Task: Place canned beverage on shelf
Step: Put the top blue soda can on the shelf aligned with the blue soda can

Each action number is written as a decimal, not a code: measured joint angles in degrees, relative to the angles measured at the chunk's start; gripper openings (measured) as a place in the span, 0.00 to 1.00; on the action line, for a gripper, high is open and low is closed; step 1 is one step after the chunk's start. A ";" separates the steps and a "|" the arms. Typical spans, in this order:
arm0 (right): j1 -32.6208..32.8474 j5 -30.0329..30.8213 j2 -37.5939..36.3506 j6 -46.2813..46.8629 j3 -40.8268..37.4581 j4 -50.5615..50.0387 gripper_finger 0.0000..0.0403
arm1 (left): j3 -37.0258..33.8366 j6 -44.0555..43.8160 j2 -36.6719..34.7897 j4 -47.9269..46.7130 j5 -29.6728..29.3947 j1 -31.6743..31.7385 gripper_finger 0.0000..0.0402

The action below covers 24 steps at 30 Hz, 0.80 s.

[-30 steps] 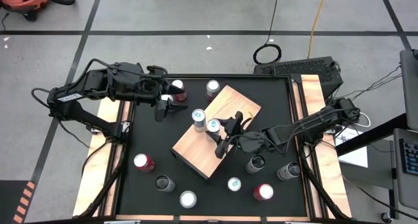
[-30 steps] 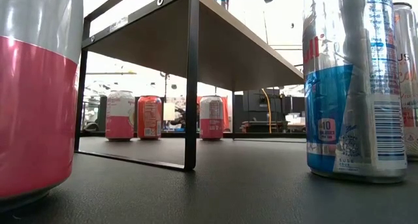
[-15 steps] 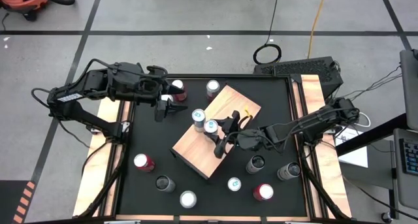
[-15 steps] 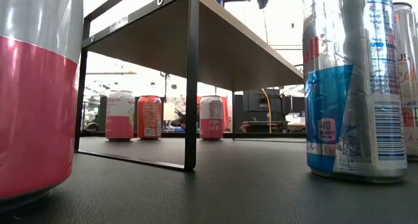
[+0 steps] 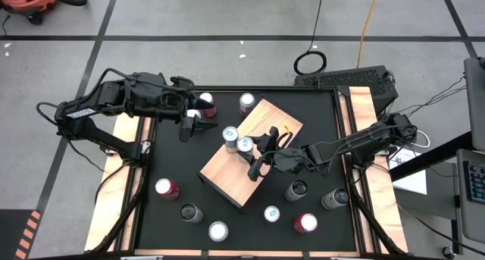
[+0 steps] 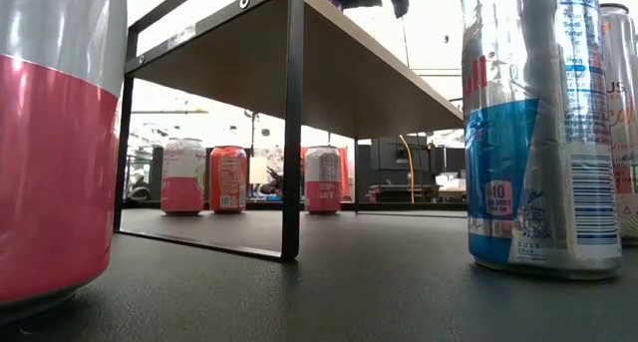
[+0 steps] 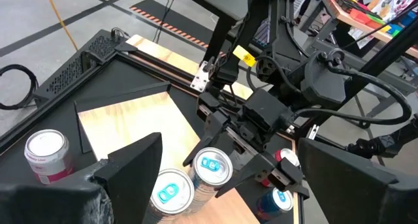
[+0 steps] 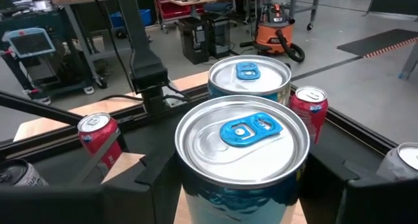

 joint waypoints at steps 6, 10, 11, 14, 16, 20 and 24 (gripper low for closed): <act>-0.01 0.00 0.01 0.02 0.00 -0.01 0.53 | 0.00 0.02 0.00 0.01 0.01 0.00 0.89; -0.14 -0.10 1.32 0.25 0.02 1.16 0.53 | 0.00 0.40 0.00 0.01 0.01 0.00 0.89; -0.25 -0.78 1.61 0.43 0.02 1.70 0.53 | 0.00 0.80 0.00 0.01 0.01 0.00 0.89; -0.27 -2.46 2.42 0.36 0.11 3.09 0.53 | 0.00 1.01 0.00 0.01 0.01 0.00 0.89; -0.27 -2.67 2.45 0.31 0.13 3.02 0.53 | 0.00 1.01 0.00 0.01 0.01 0.00 0.89; -0.25 -2.67 2.45 0.24 0.13 2.96 0.53 | 0.00 1.01 0.00 0.02 0.01 0.00 0.89; -0.25 -2.67 2.45 -0.58 0.13 2.94 0.53 | 0.00 1.03 0.00 0.01 0.01 0.00 0.89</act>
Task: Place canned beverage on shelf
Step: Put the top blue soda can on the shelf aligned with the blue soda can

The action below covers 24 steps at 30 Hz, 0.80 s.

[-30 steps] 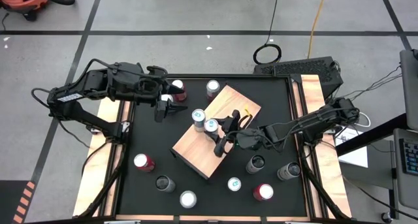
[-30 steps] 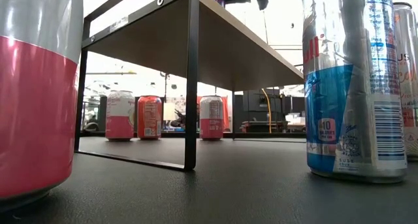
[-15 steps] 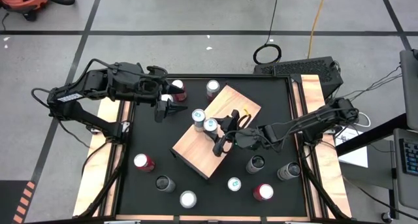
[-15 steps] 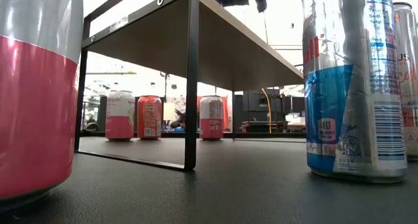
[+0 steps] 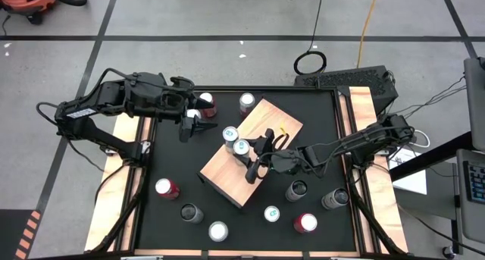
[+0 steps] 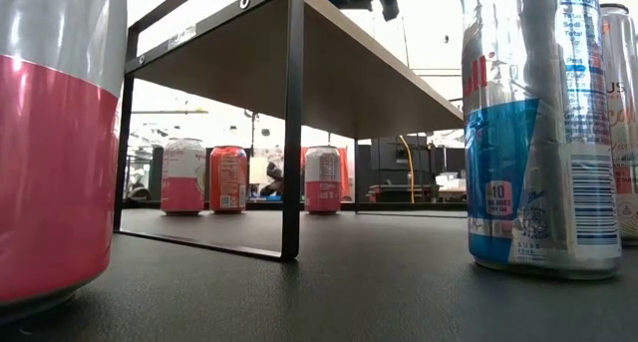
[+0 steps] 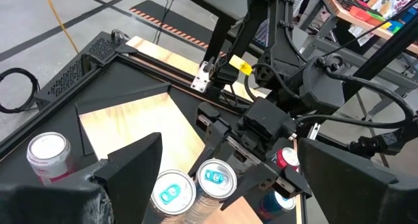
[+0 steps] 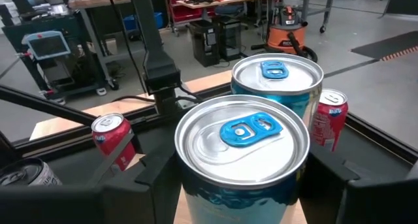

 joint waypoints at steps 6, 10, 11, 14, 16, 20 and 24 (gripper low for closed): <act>0.00 0.09 0.02 -2.34 -0.04 0.64 0.56 | 0.00 0.17 0.00 0.00 0.00 0.00 0.89; -0.09 0.14 0.04 -2.74 -0.07 0.77 0.58 | 0.00 0.26 0.00 0.00 0.00 0.00 0.89; -0.11 0.18 0.04 -3.14 -0.09 0.83 0.58 | 0.00 0.35 0.00 -0.02 0.00 0.00 0.89; -0.13 0.52 0.04 -3.51 -0.09 0.87 0.58 | 0.00 0.35 0.00 -0.02 0.00 0.00 0.89; -0.12 1.53 0.07 -3.62 -0.11 0.85 0.58 | 0.00 0.35 0.00 -0.02 0.00 0.00 0.89; -0.15 1.56 0.07 -3.71 -0.11 0.90 0.58 | 0.00 0.35 0.00 -0.02 0.00 0.00 0.89; -0.22 1.55 0.07 -3.71 -0.11 0.90 0.58 | 0.00 0.35 0.00 -0.03 0.01 0.00 0.89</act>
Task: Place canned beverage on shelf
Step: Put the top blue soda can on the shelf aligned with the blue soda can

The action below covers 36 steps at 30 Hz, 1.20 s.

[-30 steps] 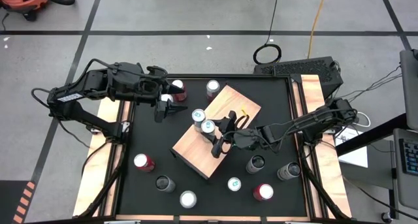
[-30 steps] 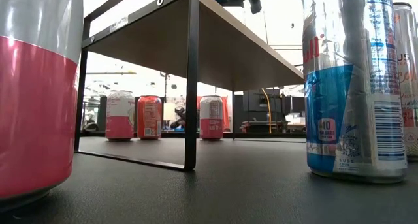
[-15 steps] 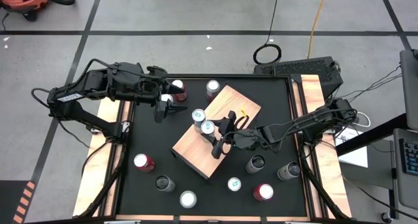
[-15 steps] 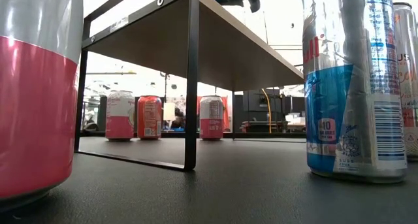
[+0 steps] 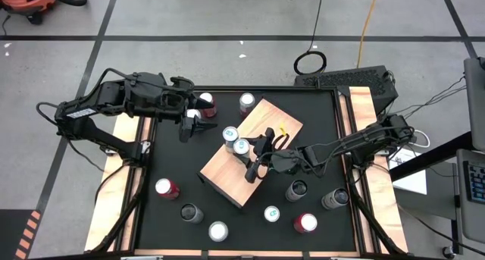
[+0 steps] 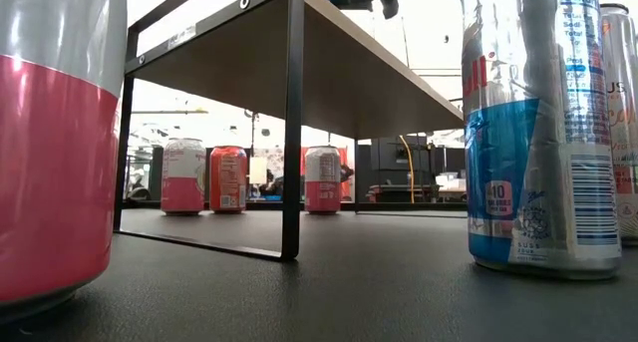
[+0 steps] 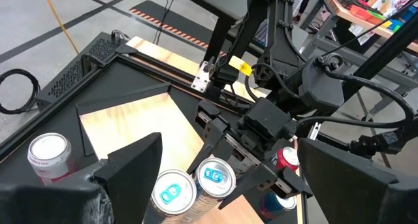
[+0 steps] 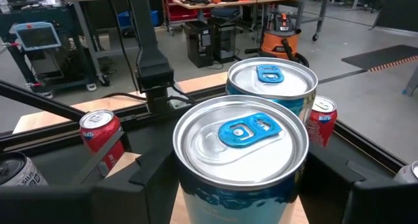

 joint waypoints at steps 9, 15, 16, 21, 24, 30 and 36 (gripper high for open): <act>-0.50 -0.10 0.00 0.00 0.00 0.02 0.58 | 0.00 -0.04 0.00 0.00 0.02 0.00 0.89; -0.57 -0.15 0.00 -0.22 0.00 0.04 0.58 | 0.00 -0.04 0.00 -0.02 0.02 0.00 0.89; -0.57 -0.16 0.00 -0.22 0.00 0.04 0.58 | 0.00 -0.04 0.00 -0.02 0.02 0.00 0.89; -0.57 -0.18 0.00 -0.30 -0.01 -0.06 0.64 | 0.00 -0.07 0.00 -0.02 0.02 -0.02 0.89; -0.59 -0.16 0.07 -0.39 -0.05 -0.24 0.69 | 0.00 -0.07 0.00 -0.04 0.02 0.00 0.89; -0.57 -0.15 -0.14 -0.52 -0.07 0.78 0.74 | 0.00 -0.07 0.00 -0.15 0.03 -0.01 0.89; -0.57 -0.14 -0.17 -1.66 -0.07 1.72 0.75 | 0.00 -0.07 0.00 -1.36 0.10 -0.01 0.89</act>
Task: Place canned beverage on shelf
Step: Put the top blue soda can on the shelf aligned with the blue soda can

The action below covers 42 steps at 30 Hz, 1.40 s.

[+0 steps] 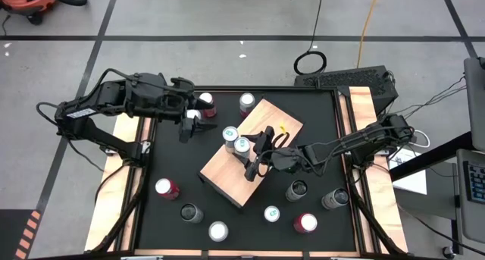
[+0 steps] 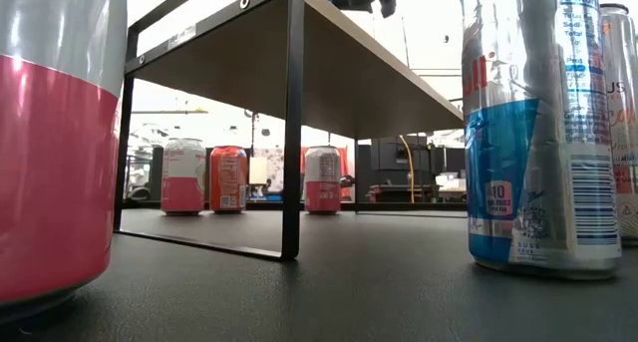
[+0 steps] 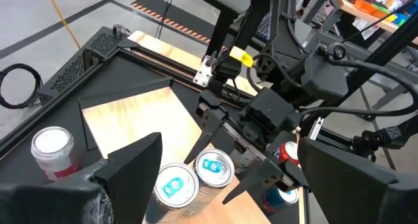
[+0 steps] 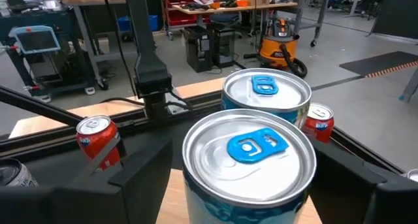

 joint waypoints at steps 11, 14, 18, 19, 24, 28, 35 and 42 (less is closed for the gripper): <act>-0.42 0.18 -0.07 0.39 0.02 -1.29 0.75 | 0.00 0.03 0.00 0.06 0.47 -0.01 0.89; -0.66 0.26 -0.09 0.39 0.02 -1.28 0.75 | 0.00 0.11 0.02 0.08 0.79 0.00 0.89; -0.85 0.26 -0.09 0.39 0.02 -1.30 0.74 | 0.00 0.13 0.00 0.10 0.81 0.01 0.89; -0.95 0.26 -0.09 0.39 0.02 -1.30 0.74 | 0.00 0.13 0.01 0.10 0.81 0.00 0.89; -1.09 0.26 -0.09 0.39 0.02 -1.30 0.74 | 0.00 0.15 0.02 0.12 0.81 -0.01 0.89; -1.07 0.24 -0.09 0.39 0.02 -1.81 0.74 | 0.00 0.17 0.02 0.12 0.81 -0.01 0.89; -1.05 -0.15 -0.11 0.46 0.04 0.09 0.74 | 0.00 0.20 0.00 0.14 0.81 -0.01 0.89; -1.05 1.45 -1.31 1.71 0.07 0.31 0.77 | 0.00 0.22 0.02 0.12 1.28 -0.01 0.89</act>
